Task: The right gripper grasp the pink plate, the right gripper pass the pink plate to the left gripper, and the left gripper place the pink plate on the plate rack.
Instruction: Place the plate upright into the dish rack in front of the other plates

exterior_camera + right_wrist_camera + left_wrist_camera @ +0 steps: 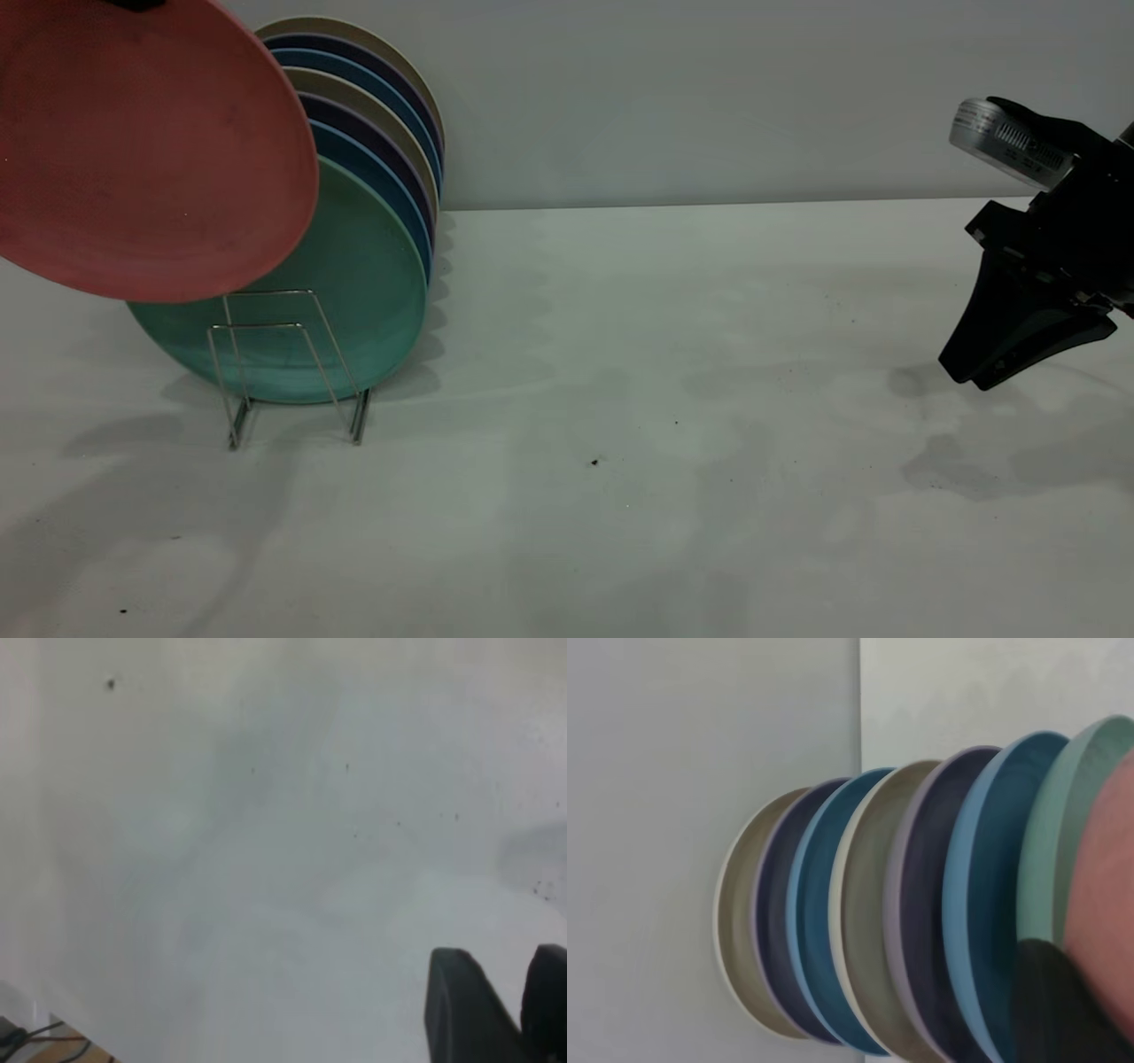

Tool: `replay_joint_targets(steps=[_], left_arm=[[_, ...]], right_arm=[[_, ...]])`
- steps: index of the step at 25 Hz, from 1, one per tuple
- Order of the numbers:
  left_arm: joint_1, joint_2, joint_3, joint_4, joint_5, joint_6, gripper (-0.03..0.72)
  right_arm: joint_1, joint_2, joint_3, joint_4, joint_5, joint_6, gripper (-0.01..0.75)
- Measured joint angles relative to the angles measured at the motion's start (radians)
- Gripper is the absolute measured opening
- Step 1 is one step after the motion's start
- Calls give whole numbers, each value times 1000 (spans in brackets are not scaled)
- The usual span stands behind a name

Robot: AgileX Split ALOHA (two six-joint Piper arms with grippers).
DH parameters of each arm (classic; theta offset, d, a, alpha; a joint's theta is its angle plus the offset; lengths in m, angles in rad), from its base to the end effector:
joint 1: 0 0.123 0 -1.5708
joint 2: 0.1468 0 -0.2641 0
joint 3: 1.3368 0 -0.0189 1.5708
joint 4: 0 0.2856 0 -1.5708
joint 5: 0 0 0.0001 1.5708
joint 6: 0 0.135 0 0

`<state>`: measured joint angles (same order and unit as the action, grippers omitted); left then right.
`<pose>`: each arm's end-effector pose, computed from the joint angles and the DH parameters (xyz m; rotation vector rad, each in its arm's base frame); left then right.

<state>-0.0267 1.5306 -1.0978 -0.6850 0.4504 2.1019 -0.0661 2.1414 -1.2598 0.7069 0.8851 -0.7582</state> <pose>0.4009 -0.0480 0.2226 1.6567 1.5704 0.4552 0.3940 0.0420 0.0148 -0.2980 2.9148 0.7727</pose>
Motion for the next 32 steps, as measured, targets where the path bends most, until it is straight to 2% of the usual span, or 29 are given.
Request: replay_joint_targets(steps=[8, 15, 23, 32], left_arm=[[-2, 11, 0, 43, 34, 0, 57], [-80, 52, -29, 80, 18, 0, 57], [-83, 74, -41, 132, -30, 0, 57], [-83, 75, -42, 126, -44, 0, 57]], right_arm=[[0, 0, 0, 6, -3, 0, 187], [0, 0, 0, 6, -4, 0, 193], [0, 0, 0, 6, -11, 0, 203], [0, 0, 0, 6, -27, 0, 212]])
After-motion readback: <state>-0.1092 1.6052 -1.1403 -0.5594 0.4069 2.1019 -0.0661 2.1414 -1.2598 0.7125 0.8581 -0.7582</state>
